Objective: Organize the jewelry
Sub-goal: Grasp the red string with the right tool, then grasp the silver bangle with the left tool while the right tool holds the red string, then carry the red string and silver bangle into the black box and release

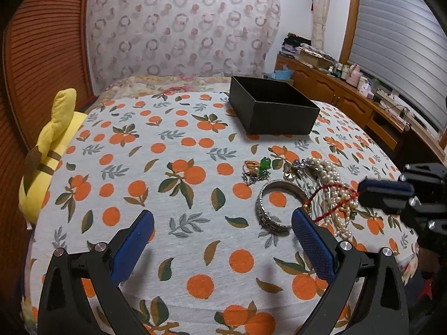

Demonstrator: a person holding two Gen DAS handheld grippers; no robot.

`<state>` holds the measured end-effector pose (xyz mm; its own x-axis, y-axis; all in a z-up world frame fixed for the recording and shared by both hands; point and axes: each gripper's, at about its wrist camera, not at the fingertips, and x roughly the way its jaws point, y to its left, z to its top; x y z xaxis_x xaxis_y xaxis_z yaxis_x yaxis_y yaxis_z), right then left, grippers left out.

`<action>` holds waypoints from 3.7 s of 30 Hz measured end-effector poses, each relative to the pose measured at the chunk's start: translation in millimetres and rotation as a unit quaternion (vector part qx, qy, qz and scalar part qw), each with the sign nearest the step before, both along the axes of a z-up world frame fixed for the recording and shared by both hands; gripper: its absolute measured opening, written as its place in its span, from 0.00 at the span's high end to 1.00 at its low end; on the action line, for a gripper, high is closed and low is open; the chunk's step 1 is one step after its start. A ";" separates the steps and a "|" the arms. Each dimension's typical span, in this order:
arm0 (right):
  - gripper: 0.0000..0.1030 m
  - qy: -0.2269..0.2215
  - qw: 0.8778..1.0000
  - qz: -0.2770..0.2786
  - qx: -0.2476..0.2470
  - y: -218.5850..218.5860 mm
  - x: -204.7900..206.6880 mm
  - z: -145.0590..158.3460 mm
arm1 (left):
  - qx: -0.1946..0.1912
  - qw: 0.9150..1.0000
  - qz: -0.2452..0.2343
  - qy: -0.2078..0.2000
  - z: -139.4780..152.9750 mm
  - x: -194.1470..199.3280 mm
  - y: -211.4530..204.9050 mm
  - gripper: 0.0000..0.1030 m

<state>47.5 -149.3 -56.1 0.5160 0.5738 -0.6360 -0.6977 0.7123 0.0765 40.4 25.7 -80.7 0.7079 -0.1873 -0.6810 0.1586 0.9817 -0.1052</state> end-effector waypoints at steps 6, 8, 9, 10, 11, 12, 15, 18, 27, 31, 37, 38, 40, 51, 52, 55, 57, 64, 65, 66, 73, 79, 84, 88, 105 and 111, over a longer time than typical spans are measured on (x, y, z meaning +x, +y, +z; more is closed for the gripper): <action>0.91 -0.014 1.000 -0.019 0.015 -10.5 5.6 10.9 | -0.009 1.000 -0.016 0.006 0.6 8.4 -7.5 0.08; 0.91 -0.015 0.999 -0.027 0.014 -15.8 8.2 12.6 | -0.017 0.999 -0.026 0.010 1.3 12.7 -10.6 0.12; 0.91 -0.016 0.999 -0.029 0.014 -17.5 9.0 13.0 | -0.020 0.999 -0.030 0.013 1.2 14.7 -12.5 0.19; 0.91 -0.018 0.999 -0.033 0.014 -20.5 10.1 13.6 | -0.020 0.999 -0.035 0.019 0.7 17.7 -15.5 0.23; 0.91 -0.019 0.999 -0.037 0.014 -22.9 11.2 14.0 | -0.019 0.999 -0.038 0.022 0.2 19.8 -17.9 0.31; 0.91 -0.020 0.999 -0.040 0.014 -25.2 12.4 14.2 | -0.020 0.999 -0.043 0.027 -0.9 22.4 -20.3 0.37; 0.91 -0.022 0.998 -0.051 0.013 -33.6 16.5 14.5 | -0.020 0.997 -0.055 0.040 -5.1 29.4 -27.9 0.53; 0.91 -0.023 0.998 -0.060 0.013 -40.4 20.9 13.6 | -0.013 0.997 -0.061 0.053 -10.6 36.7 -36.1 0.67; 0.91 -0.022 0.997 -0.069 0.012 -48.3 25.4 10.8 | 0.013 0.996 -0.057 0.063 -18.2 50.5 -45.6 0.72; 0.91 -0.021 0.997 -0.073 0.011 -51.0 27.7 9.4 | 0.027 0.996 -0.054 0.060 -18.8 53.0 -48.1 0.90; 0.91 -0.023 0.997 -0.078 0.013 -53.8 33.2 10.8 | 0.031 0.997 -0.050 0.048 -15.7 48.5 -47.9 0.96; 0.91 -0.023 0.997 -0.079 0.014 -54.3 34.4 11.4 | 0.030 0.997 -0.050 0.044 -14.2 46.9 -47.9 0.96; 0.91 -0.026 0.996 -0.080 0.014 -54.4 36.8 13.1 | 0.030 0.998 -0.048 0.034 -9.7 44.0 -48.2 0.96; 0.91 -0.064 0.995 -0.077 0.026 -55.2 63.6 44.2 | 0.015 0.999 -0.040 -0.010 27.1 47.7 -46.2 0.96; 0.91 -0.068 0.994 -0.077 0.028 -55.2 68.6 47.2 | 0.016 0.999 -0.039 -0.014 31.0 51.0 -46.5 0.96; 0.91 -0.074 0.994 -0.079 0.031 -54.9 83.1 52.7 | 0.018 0.999 -0.039 -0.020 37.7 59.7 -47.4 0.96; 0.91 -0.075 0.993 -0.080 0.034 -54.4 93.0 55.2 | 0.017 0.999 -0.038 -0.023 41.4 65.0 -47.9 0.96; 0.91 -0.074 0.993 -0.079 0.039 -51.8 136.5 56.0 | 0.014 0.999 -0.037 -0.026 49.1 87.4 -49.0 0.96; 0.91 -0.072 0.993 -0.080 0.039 -51.4 142.6 54.3 | 0.013 0.999 -0.037 -0.026 50.0 90.0 -49.1 0.96; 0.91 -0.068 0.994 -0.080 0.038 -51.0 150.6 51.0 | 0.013 0.999 -0.036 -0.026 51.0 92.9 -49.1 0.96; 0.91 -0.030 0.995 -0.089 0.038 -52.4 188.0 19.2 | 0.012 0.999 -0.038 -0.025 57.2 120.6 -49.4 0.96; 0.87 0.000 0.995 -0.090 0.051 -55.7 201.1 2.5 | 0.014 0.999 -0.043 -0.025 63.2 146.3 -52.1 0.96; 0.68 0.013 0.994 -0.086 0.067 -61.8 203.3 -1.9 | 0.022 0.999 -0.042 -0.021 63.9 171.3 -59.6 0.96; 0.68 0.006 0.993 -0.095 0.069 -70.3 201.8 0.1 | 0.029 0.998 -0.044 -0.018 62.6 189.3 -68.7 0.96; 0.68 -0.007 0.990 -0.124 0.058 -82.3 204.9 -0.8 | 0.077 0.995 -0.058 0.026 26.9 231.1 -100.6 0.94; 0.68 -0.007 0.990 -0.131 0.055 -82.7 202.5 5.2 | 0.064 0.996 -0.059 0.015 39.0 218.8 -96.5 0.87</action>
<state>250.1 -232.0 -50.9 0.6645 0.4843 -0.5692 -0.4916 0.8569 0.1551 259.2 -70.8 -41.7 0.6655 -0.1774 -0.7250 0.2716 0.9623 0.0138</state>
